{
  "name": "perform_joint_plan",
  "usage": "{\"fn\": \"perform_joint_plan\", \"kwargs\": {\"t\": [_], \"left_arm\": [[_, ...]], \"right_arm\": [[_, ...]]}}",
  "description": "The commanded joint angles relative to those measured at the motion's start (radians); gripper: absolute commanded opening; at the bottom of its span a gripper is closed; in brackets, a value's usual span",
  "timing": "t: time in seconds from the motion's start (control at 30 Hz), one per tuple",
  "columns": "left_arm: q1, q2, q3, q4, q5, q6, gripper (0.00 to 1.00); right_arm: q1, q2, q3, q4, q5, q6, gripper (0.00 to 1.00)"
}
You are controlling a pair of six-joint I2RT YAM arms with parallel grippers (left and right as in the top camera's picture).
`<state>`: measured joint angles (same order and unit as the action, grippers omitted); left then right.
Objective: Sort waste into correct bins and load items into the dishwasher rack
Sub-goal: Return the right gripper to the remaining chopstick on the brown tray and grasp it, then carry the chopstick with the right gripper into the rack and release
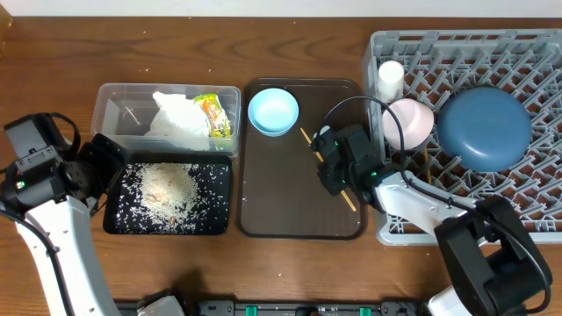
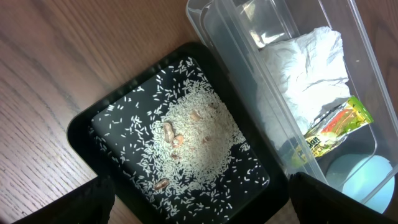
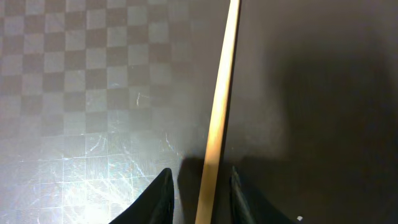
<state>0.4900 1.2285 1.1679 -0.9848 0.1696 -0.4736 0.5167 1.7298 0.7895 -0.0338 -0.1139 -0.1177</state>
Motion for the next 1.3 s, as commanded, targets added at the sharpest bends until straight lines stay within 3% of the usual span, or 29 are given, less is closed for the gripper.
{"fn": "perform_joint_plan", "kwargs": {"t": [0.0, 0.17, 0.23, 0.3, 0.6, 0.93, 1.1, 1.27], "left_arm": [[0.005, 0.0, 0.018, -0.002, -0.006, 0.005, 0.92], [0.005, 0.0, 0.018, -0.002, -0.006, 0.005, 0.92], [0.004, 0.0, 0.018, -0.002, -0.006, 0.005, 0.92], [0.004, 0.0, 0.018, -0.002, -0.006, 0.005, 0.92], [0.004, 0.0, 0.018, -0.002, -0.006, 0.005, 0.92], [0.004, 0.0, 0.018, -0.002, -0.006, 0.005, 0.92], [0.004, 0.0, 0.018, -0.002, -0.006, 0.005, 0.92], [0.005, 0.0, 0.018, -0.002, -0.006, 0.005, 0.92]], "right_arm": [[0.008, 0.031, 0.001, -0.003, 0.005, -0.011, 0.27], [0.008, 0.046, 0.001, -0.004, 0.005, -0.011, 0.23], [0.008, 0.047, 0.001, -0.005, 0.005, -0.011, 0.15], [0.008, 0.046, 0.002, -0.002, 0.005, -0.01, 0.01], [0.006, 0.003, 0.014, 0.027, 0.008, -0.003, 0.01], [-0.023, -0.337, 0.028, -0.005, 0.286, 0.208, 0.01], [-0.061, -0.515, 0.028, -0.039, 0.494, 0.195, 0.01], [-0.18, -0.614, 0.028, -0.101, 0.509, 0.069, 0.01]]}}
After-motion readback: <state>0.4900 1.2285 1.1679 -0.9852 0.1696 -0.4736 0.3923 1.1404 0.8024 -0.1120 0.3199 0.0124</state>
